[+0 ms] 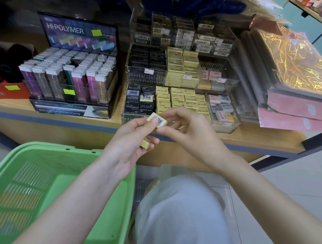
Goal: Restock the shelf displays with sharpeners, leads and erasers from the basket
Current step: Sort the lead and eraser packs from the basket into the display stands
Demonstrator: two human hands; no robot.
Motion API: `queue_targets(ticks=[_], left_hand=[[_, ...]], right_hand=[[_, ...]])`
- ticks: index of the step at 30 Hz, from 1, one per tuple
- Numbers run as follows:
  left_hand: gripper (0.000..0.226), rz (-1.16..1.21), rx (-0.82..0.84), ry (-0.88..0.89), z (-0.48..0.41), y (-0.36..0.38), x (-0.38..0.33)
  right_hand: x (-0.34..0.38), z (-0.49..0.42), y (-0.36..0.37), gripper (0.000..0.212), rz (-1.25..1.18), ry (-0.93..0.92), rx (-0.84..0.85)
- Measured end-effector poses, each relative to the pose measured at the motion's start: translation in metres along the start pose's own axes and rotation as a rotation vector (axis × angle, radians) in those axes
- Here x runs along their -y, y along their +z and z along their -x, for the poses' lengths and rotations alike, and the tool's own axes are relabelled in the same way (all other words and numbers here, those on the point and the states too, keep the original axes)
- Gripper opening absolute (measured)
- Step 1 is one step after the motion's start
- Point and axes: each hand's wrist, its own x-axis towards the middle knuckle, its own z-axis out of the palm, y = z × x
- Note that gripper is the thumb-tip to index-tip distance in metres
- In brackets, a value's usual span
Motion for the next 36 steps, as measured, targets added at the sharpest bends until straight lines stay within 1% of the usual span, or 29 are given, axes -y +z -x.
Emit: queue_targets(ticks=[2, 6, 8, 10, 12, 14, 16, 18, 21, 22, 24, 26, 28, 29, 31, 34, 36], left_hand=[[0.015, -0.012, 0.008, 0.002, 0.002, 0.003, 0.0], [0.018, -0.042, 0.005, 0.006, 0.006, 0.004, 0.0], [0.015, -0.017, 0.031, -0.007, 0.008, 0.004, -0.001], [0.004, 0.03, 0.035, -0.021, 0.008, 0.003, -0.002], [0.011, 0.056, 0.014, -0.024, 0.006, 0.0, -0.003], [0.011, 0.0, -0.008, -0.005, 0.006, -0.003, -0.002], [0.011, -0.073, 0.001, 0.014, 0.006, -0.006, -0.001], [0.022, -0.177, 0.021, 0.032, 0.009, -0.01, -0.002], [0.034, -0.413, 0.01, 0.078, 0.013, -0.015, -0.004], [0.036, -0.453, -0.004, 0.093, 0.013, -0.018, -0.003], [0.038, -0.459, -0.038, 0.106, 0.011, -0.022, -0.001], [0.035, -0.393, -0.06, 0.087, 0.011, -0.023, -0.001], [0.026, -0.288, -0.037, 0.05, 0.012, -0.022, -0.002], [0.026, -0.266, -0.017, 0.042, 0.012, -0.023, -0.002], [0.029, -0.287, -0.001, 0.052, 0.013, -0.024, -0.001], [0.023, -0.331, -0.012, 0.09, 0.014, -0.026, 0.001], [0.021, -0.339, -0.025, 0.108, 0.015, -0.028, 0.001]], right_hand=[[-0.001, 0.002, 0.001, 0.025, -0.009, -0.018, 0.008], [-0.004, 0.007, 0.0, 0.02, 0.102, -0.069, -0.019], [-0.006, 0.008, -0.006, 0.015, 0.108, -0.047, -0.077], [-0.011, 0.005, -0.017, 0.008, 0.095, 0.01, -0.158], [-0.019, -0.001, -0.03, 0.008, 0.174, 0.048, -0.249], [-0.029, -0.006, -0.038, 0.014, 0.286, 0.062, -0.29], [-0.039, -0.011, -0.042, 0.018, 0.359, 0.086, -0.275], [-0.047, -0.015, -0.045, 0.019, 0.414, 0.1, -0.268], [-0.047, -0.02, -0.045, 0.02, 0.362, 0.12, -0.311], [-0.046, -0.02, -0.045, 0.018, 0.325, 0.14, -0.318], [-0.046, -0.02, -0.043, 0.013, 0.309, 0.163, -0.311], [-0.047, -0.02, -0.042, 0.012, 0.349, 0.162, -0.293], [-0.047, -0.021, -0.043, 0.012, 0.388, 0.167, -0.289], [-0.048, -0.021, -0.043, 0.012, 0.401, 0.171, -0.284], [-0.048, -0.021, -0.046, 0.011, 0.403, 0.173, -0.251], [-0.045, -0.018, -0.049, 0.01, 0.381, 0.17, -0.176], [-0.044, -0.018, -0.048, 0.012, 0.373, 0.159, -0.175]])
